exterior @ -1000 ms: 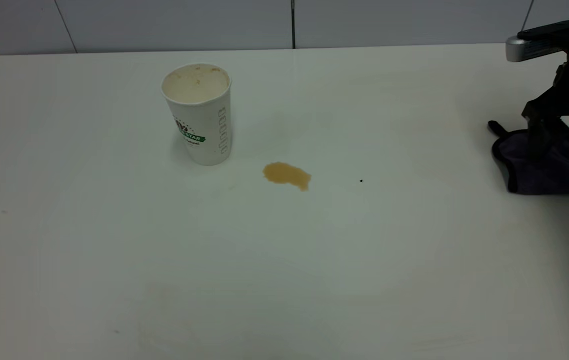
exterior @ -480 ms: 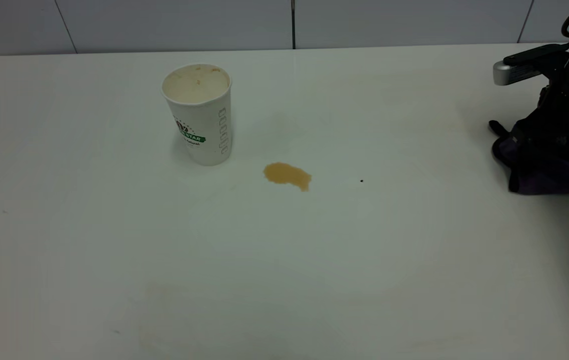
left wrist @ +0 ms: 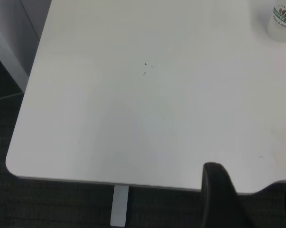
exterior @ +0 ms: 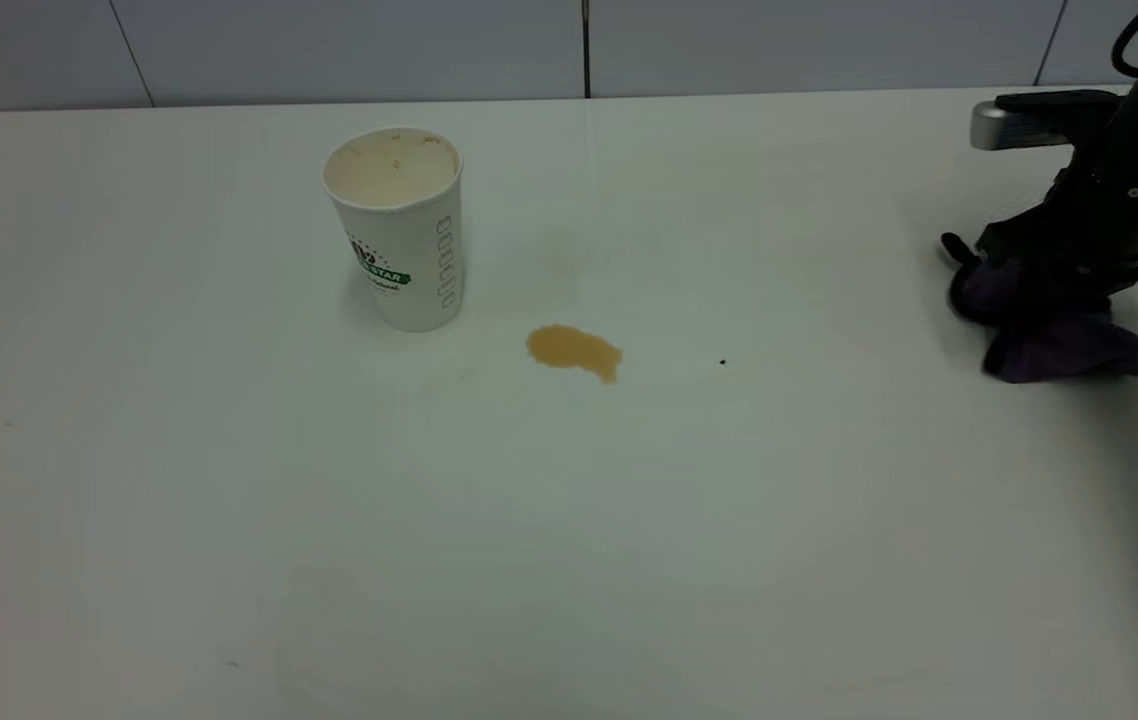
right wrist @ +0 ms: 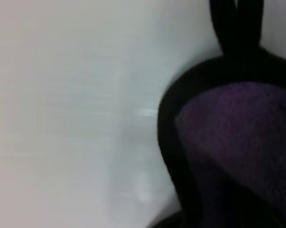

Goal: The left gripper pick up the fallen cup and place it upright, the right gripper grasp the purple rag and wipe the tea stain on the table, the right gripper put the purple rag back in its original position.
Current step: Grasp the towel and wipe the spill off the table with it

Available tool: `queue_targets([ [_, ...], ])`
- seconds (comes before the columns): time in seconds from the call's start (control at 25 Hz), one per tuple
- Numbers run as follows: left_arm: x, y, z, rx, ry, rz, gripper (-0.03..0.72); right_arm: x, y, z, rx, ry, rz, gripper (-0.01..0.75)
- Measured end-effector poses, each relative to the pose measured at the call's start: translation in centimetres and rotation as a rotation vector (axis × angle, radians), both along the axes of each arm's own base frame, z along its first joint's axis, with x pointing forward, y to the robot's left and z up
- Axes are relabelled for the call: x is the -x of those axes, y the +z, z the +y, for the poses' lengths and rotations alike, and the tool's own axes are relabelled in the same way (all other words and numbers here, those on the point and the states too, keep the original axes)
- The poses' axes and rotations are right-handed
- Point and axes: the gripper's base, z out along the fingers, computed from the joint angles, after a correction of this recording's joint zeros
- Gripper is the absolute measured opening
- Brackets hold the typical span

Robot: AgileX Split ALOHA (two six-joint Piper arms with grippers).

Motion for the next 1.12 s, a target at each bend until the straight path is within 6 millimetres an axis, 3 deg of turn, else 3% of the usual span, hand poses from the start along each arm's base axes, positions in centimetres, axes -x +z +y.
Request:
queue_targets([
  [0.28,0.0,0.0,0.0,0.0,0.0,0.0,0.377,0.0,0.5,9.9,-0.083,0.133,-0.026,0.073],
  [0.48,0.0,0.0,0.0,0.0,0.0,0.0,0.377,0.1,1.5,15.8,-0.102,0.198,-0.12,0.073],
  [1.12,0.0,0.0,0.0,0.0,0.0,0.0,0.377,-1.4,-0.4,24.2,-0.217,0.248,-0.158,0.073],
])
